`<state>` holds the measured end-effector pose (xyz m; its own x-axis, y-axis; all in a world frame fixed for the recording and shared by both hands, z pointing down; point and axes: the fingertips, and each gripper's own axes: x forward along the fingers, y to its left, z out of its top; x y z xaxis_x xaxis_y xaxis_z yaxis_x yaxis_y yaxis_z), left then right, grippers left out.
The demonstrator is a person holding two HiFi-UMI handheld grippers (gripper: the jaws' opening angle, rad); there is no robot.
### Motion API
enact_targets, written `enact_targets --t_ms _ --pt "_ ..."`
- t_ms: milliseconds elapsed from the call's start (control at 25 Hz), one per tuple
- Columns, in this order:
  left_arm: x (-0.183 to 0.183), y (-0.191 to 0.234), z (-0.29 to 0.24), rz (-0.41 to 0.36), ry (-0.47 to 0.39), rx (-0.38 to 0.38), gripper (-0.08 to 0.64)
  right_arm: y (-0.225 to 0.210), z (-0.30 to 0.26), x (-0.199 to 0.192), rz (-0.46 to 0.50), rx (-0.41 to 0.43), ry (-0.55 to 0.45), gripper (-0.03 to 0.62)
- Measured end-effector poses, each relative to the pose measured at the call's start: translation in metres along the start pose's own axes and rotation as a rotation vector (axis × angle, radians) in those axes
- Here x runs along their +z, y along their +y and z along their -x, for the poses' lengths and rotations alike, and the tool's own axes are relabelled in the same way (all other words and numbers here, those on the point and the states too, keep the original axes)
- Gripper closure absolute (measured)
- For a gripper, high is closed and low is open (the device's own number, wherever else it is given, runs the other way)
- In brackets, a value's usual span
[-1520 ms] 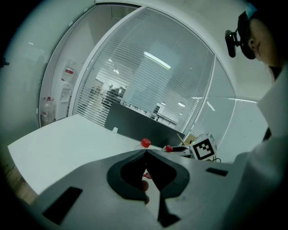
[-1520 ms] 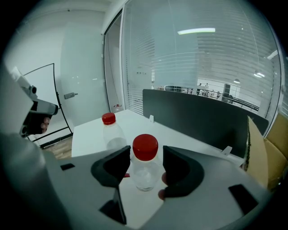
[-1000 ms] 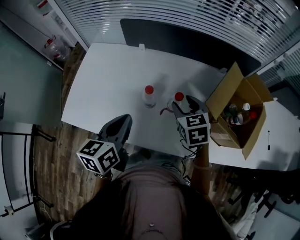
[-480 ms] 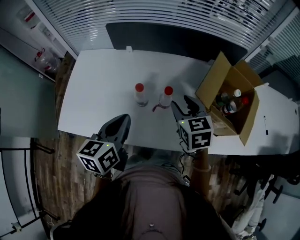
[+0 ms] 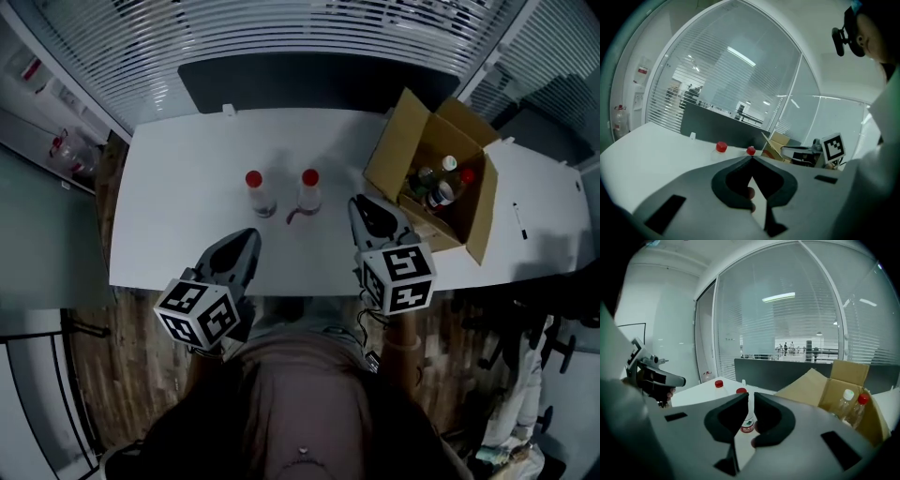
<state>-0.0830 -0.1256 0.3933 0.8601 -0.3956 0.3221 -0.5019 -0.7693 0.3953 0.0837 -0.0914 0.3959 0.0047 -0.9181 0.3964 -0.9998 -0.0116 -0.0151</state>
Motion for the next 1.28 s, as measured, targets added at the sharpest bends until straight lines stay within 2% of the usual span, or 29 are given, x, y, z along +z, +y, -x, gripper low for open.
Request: enact_targets --t_ms 440,800,1040,1280 --pt "0.000 -0.026 -0.022 -0.078 0.027 -0.061 0.552 -0.022 0.036 -0.005 -0.031 -0.080 -0.034 0.547" --pt "0.005 -0.053 -0.050 -0.045 0.019 -0.152 0.552 -0.054 0.059 -0.012 -0.058 -0.156 -0.047 0.547" --pt "0.002 -0.081 -0.074 -0.062 0.037 -0.212 0.551 -0.093 0.082 -0.007 -0.061 -0.255 -0.084 0.546" --pt "0.004 -0.094 -0.094 -0.067 0.040 -0.233 0.552 -0.133 0.091 -0.003 -0.073 -0.353 -0.103 0.546"
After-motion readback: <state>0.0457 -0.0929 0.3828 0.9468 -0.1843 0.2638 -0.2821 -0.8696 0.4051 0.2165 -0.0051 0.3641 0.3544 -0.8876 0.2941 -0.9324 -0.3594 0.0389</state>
